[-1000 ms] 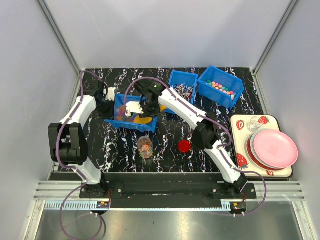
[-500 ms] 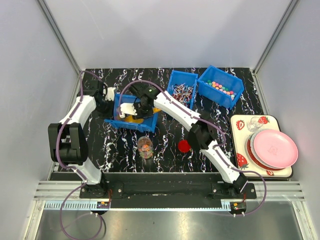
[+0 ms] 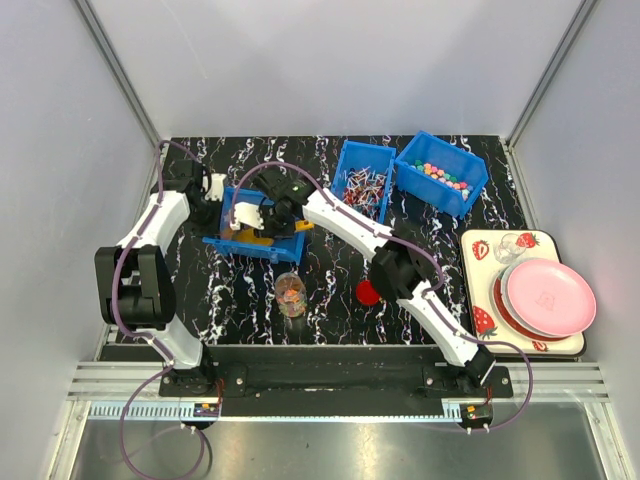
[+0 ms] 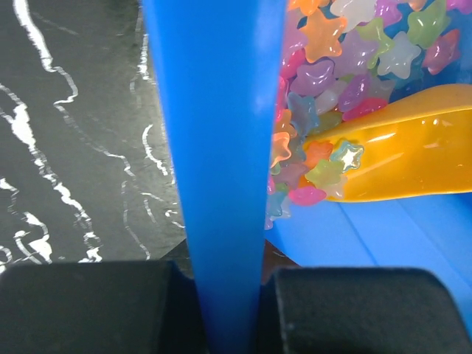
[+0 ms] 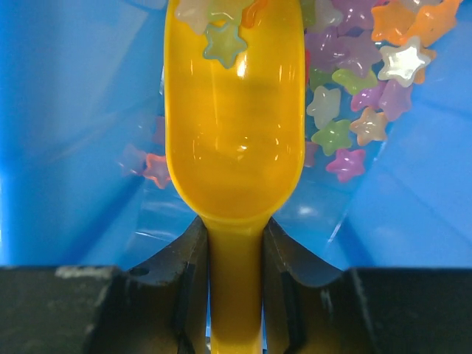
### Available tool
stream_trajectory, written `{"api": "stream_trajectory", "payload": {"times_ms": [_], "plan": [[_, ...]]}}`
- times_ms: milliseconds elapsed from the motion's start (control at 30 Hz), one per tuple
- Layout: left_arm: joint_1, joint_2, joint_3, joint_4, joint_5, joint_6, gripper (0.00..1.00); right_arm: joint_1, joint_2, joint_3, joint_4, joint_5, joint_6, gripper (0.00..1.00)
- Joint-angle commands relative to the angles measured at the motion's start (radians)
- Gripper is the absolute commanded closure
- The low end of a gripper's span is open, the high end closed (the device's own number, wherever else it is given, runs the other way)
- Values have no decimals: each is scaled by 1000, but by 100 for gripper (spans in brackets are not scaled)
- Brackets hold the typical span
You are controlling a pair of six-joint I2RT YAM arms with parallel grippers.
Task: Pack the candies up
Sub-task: Scoop the fake candies from the storage box.
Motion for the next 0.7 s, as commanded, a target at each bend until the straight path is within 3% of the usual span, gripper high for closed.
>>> {"api": "stream_trajectory", "payload": {"times_ms": [0,333,667], "plan": [[-20,-78,23,54,175,-33,100,-25,-38,-50,205,-104,154,100],[5,-69,20,53,162,-38,100,-89,-121,-118,261,-220,245,100],[37,-60,18,51,146,-45,100,-126,-207,-150,249,-220,246,100]]}}
